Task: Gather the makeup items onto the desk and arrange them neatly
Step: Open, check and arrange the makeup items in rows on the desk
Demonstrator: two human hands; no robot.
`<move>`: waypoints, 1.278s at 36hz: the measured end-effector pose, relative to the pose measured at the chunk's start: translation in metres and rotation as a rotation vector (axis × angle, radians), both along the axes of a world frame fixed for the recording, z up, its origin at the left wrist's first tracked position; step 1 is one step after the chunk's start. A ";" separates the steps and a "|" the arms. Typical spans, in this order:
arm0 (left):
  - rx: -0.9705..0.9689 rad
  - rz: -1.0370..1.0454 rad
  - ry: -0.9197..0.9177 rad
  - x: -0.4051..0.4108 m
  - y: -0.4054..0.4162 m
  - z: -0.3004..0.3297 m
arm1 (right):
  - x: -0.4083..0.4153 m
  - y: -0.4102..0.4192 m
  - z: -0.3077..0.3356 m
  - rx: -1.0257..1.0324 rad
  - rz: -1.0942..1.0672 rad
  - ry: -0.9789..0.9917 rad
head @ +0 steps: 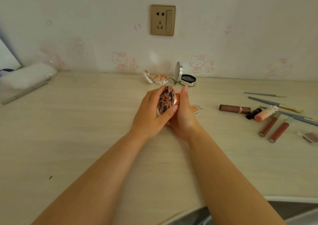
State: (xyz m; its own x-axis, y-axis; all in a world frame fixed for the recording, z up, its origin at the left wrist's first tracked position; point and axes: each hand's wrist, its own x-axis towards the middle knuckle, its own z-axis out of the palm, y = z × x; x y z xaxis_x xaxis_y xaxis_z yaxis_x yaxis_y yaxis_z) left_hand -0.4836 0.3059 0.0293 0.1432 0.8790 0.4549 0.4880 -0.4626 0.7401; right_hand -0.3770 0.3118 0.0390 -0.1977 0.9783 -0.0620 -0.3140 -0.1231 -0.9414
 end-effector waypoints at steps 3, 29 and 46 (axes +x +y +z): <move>-0.020 0.003 -0.044 -0.001 -0.001 0.000 | -0.001 0.002 -0.003 0.023 0.000 -0.034; -0.194 0.056 -0.385 -0.009 -0.005 0.007 | 0.009 -0.002 -0.010 0.201 0.138 -0.290; -0.089 -0.230 -0.121 -0.018 -0.014 0.011 | 0.016 -0.009 0.001 -0.029 0.302 -0.036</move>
State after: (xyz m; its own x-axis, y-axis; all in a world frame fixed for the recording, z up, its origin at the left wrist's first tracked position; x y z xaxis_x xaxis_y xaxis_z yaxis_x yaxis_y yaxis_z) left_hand -0.5015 0.2916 0.0398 0.2928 0.8669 0.4034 0.2833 -0.4816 0.8293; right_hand -0.3609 0.3031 0.0404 -0.4765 0.8734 -0.1007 -0.2259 -0.2324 -0.9460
